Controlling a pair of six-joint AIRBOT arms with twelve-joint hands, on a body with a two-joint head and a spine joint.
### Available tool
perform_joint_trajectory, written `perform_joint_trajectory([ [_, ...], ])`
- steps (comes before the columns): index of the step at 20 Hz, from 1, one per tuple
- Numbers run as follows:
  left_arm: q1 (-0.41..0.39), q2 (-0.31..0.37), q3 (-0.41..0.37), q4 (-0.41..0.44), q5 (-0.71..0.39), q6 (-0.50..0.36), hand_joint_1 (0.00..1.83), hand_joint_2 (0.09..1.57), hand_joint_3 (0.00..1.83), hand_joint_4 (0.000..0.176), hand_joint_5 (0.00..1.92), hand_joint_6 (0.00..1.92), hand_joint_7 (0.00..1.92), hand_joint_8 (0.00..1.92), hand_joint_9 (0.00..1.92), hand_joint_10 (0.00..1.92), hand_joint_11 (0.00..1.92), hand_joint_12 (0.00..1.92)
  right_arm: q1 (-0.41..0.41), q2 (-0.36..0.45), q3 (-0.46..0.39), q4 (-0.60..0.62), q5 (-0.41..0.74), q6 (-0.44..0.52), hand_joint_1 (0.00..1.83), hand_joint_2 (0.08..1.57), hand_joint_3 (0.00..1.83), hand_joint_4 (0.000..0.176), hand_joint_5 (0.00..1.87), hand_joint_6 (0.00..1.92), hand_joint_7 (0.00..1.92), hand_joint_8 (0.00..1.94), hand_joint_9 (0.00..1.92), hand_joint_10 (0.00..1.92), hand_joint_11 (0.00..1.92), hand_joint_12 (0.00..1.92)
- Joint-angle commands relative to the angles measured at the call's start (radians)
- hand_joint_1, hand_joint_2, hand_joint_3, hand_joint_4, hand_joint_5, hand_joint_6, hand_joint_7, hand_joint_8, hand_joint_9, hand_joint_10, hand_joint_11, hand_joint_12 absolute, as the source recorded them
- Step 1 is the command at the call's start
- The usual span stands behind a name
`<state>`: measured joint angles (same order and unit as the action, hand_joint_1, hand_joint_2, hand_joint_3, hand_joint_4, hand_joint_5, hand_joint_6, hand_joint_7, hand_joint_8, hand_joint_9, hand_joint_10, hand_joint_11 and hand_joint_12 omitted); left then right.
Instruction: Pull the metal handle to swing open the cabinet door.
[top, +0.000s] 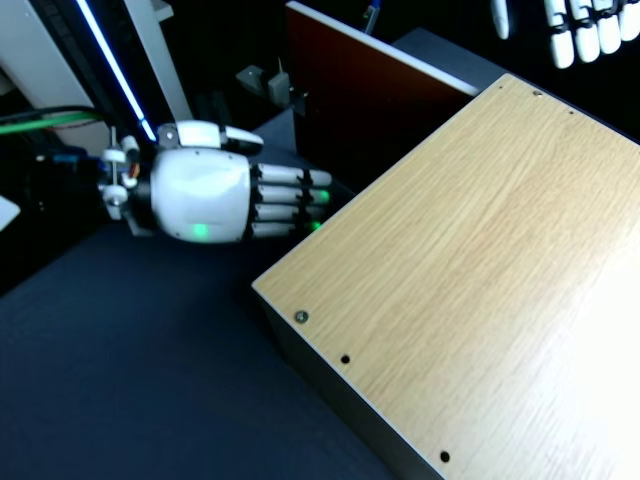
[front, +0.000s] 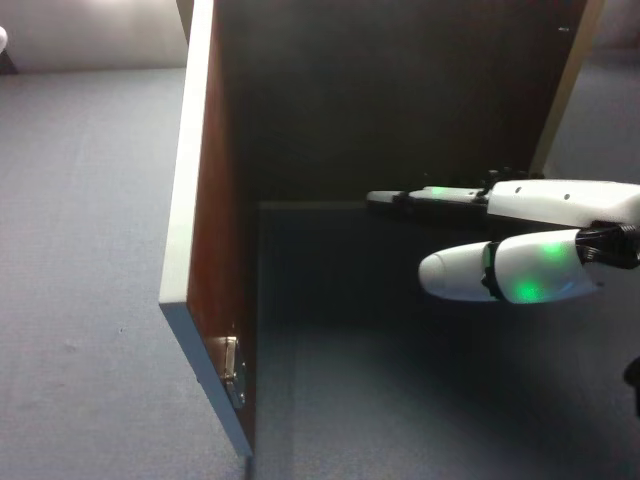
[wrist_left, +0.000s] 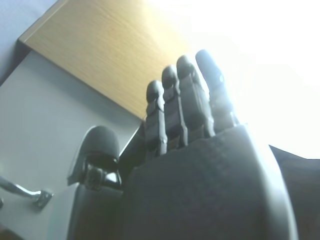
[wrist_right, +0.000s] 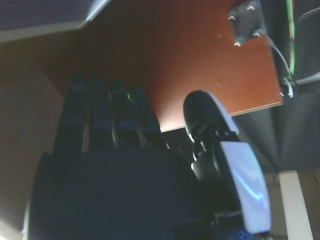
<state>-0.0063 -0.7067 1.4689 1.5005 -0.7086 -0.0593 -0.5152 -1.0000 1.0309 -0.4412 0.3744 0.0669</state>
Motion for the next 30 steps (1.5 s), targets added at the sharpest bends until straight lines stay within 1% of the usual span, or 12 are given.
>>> perform_joint_trajectory([
  [1, -0.008, 0.013, 0.006, -0.069, -0.03, -0.007, 0.0, 1.57, 0.04, 0.0, 0.28, 0.0, 0.3, 0.0, 0.28, 0.0, 0.0, 0.68, 0.022, 0.003, 0.008, 0.023, 0.084, 0.002, 0.0, 1.57, 0.1, 0.0, 0.01, 0.0, 0.03, 0.0, 0.03, 0.0, 0.0, 0.18],
  [4, -0.004, 0.02, 0.016, -0.057, -0.085, -0.008, 0.0, 1.57, 0.03, 0.0, 0.28, 0.0, 0.3, 0.0, 0.28, 0.0, 0.0, 0.68, 0.039, 0.002, 0.042, 0.01, 0.059, 0.002, 0.0, 1.57, 0.11, 0.0, 0.0, 0.0, 0.03, 0.0, 0.02, 0.0, 0.0, 0.15],
  [6, -0.005, 0.022, 0.023, -0.021, -0.164, -0.008, 0.0, 1.57, 0.03, 0.0, 0.28, 0.0, 0.31, 0.0, 0.29, 0.0, 0.0, 0.68, 0.071, 0.008, 0.065, -0.004, 0.058, 0.002, 0.0, 1.57, 0.11, 0.0, 0.01, 0.0, 0.03, 0.0, 0.02, 0.0, 0.0, 0.15],
  [9, -0.01, 0.034, 0.011, 0.029, -0.246, -0.021, 0.0, 1.57, 0.04, 0.0, 0.28, 0.0, 0.31, 0.0, 0.29, 0.0, 0.0, 0.68, 0.12, 0.019, 0.097, 0.028, 0.058, 0.002, 0.0, 1.57, 0.11, 0.0, 0.02, 0.0, 0.04, 0.0, 0.03, 0.0, 0.0, 0.17],
  [12, -0.055, 0.052, -0.009, 0.07, -0.304, -0.051, 0.0, 1.57, 0.04, 0.0, 0.28, 0.0, 0.31, 0.0, 0.29, 0.0, 0.0, 0.69, 0.163, 0.025, 0.131, 0.078, 0.058, 0.001, 0.0, 1.57, 0.11, 0.0, 0.01, 0.0, 0.03, 0.0, 0.02, 0.0, 0.0, 0.15],
  [14, -0.112, 0.057, -0.009, 0.138, -0.324, -0.084, 0.0, 1.57, 0.04, 0.0, 0.27, 0.0, 0.3, 0.0, 0.28, 0.0, 0.0, 0.67, 0.174, 0.027, 0.143, 0.101, 0.058, 0.001, 0.0, 1.57, 0.11, 0.0, 0.02, 0.0, 0.04, 0.0, 0.03, 0.0, 0.0, 0.17],
  [19, -0.392, 0.042, 0.056, 0.383, -0.301, -0.232, 0.0, 1.57, 0.03, 0.0, 0.26, 0.0, 0.29, 0.0, 0.27, 0.0, 0.0, 0.67, 0.183, 0.04, 0.153, 0.108, 0.055, 0.0, 0.0, 1.57, 0.11, 0.0, 0.01, 0.0, 0.03, 0.0, 0.03, 0.0, 0.0, 0.17],
  [20, -0.417, 0.038, 0.064, 0.408, -0.298, -0.251, 0.0, 1.57, 0.03, 0.0, 0.25, 0.0, 0.28, 0.0, 0.26, 0.0, 0.0, 0.66, 0.183, 0.044, 0.153, 0.109, 0.055, -0.001, 0.0, 1.57, 0.11, 0.0, 0.02, 0.0, 0.04, 0.0, 0.03, 0.0, 0.0, 0.21],
  [21, -0.439, 0.037, 0.07, 0.423, -0.295, -0.263, 0.0, 1.57, 0.03, 0.0, 0.26, 0.0, 0.29, 0.0, 0.27, 0.0, 0.0, 0.67, 0.183, 0.049, 0.148, 0.109, 0.055, -0.001, 0.0, 1.57, 0.11, 0.0, 0.02, 0.0, 0.04, 0.0, 0.04, 0.0, 0.0, 0.22],
  [25, -0.441, 0.042, 0.063, 0.423, -0.329, -0.277, 0.0, 1.57, 0.03, 0.0, 0.29, 0.01, 0.31, 0.01, 0.29, 0.01, 0.0, 0.71, 0.183, 0.084, 0.092, 0.088, 0.082, -0.003, 0.0, 1.57, 0.11, 0.0, 0.03, 0.0, 0.05, 0.0, 0.04, 0.0, 0.0, 0.23],
  [27, -0.441, 0.054, 0.053, 0.409, -0.325, -0.284, 0.0, 1.57, 0.03, 0.0, 0.27, 0.0, 0.3, 0.0, 0.28, 0.0, 0.0, 0.68, 0.173, 0.11, 0.045, 0.015, 0.161, -0.003, 0.0, 1.57, 0.11, 0.0, 0.03, 0.0, 0.05, 0.0, 0.04, 0.0, 0.0, 0.23],
  [30, -0.441, 0.06, 0.048, 0.403, -0.32, -0.288, 0.0, 1.57, 0.03, 0.0, 0.25, 0.0, 0.28, 0.0, 0.26, 0.0, 0.0, 0.65, 0.156, 0.127, 0.026, -0.06, 0.234, -0.004, 0.0, 1.57, 0.11, 0.0, 0.04, 0.01, 0.06, 0.0, 0.05, 0.0, 0.0, 0.26],
])
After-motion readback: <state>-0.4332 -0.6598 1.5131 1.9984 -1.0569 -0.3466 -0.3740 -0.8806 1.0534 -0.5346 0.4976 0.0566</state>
